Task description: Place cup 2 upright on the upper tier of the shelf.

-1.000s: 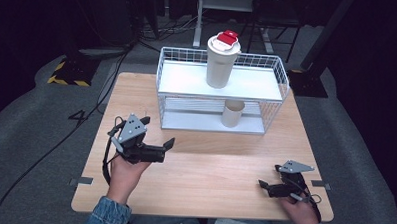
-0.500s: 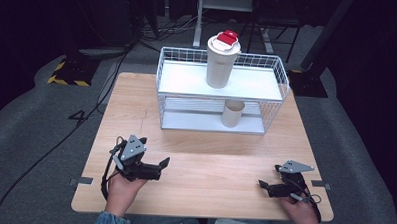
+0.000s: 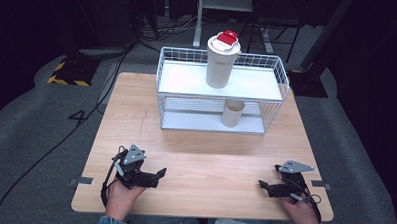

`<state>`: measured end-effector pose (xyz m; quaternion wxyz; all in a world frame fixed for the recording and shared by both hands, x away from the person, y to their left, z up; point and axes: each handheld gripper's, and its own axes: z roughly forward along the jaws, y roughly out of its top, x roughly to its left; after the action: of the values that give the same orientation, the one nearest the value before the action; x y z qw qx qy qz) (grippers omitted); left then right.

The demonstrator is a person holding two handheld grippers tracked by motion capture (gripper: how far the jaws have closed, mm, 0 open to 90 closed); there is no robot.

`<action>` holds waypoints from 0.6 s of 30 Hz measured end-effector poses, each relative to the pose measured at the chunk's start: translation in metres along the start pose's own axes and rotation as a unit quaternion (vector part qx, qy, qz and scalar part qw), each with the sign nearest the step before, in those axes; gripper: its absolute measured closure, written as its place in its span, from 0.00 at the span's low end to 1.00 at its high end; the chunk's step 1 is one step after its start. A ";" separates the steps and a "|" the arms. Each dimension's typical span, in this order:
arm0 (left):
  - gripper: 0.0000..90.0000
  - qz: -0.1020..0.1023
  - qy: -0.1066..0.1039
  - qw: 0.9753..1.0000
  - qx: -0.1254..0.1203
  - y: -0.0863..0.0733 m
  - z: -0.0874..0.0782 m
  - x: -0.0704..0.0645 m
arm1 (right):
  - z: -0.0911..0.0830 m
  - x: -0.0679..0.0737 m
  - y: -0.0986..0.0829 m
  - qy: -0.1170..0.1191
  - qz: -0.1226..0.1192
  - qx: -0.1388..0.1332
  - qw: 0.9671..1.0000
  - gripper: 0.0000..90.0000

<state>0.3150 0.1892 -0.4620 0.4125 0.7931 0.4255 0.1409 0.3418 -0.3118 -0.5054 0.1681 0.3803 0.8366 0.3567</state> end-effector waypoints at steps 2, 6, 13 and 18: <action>0.00 0.001 0.002 1.000 0.008 -0.003 0.002 0.000 | 0.000 0.000 0.000 -0.001 0.000 0.000 1.000 0.09; 0.00 -0.006 0.003 1.000 0.030 -0.009 0.006 0.001 | 0.000 0.000 0.000 -0.001 0.000 0.000 1.000 0.09; 0.00 -0.007 0.024 0.997 0.080 -0.018 0.018 0.001 | 0.000 0.000 0.000 0.000 0.000 0.000 1.000 0.09; 0.00 0.003 0.040 0.994 0.101 -0.022 0.025 -0.001 | 0.000 0.000 0.000 0.000 0.000 0.000 1.000 0.09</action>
<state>0.3165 0.1818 -0.4950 0.3123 0.8259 0.4510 0.1304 0.3417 -0.3117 -0.5054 0.1683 0.3804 0.8364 0.3568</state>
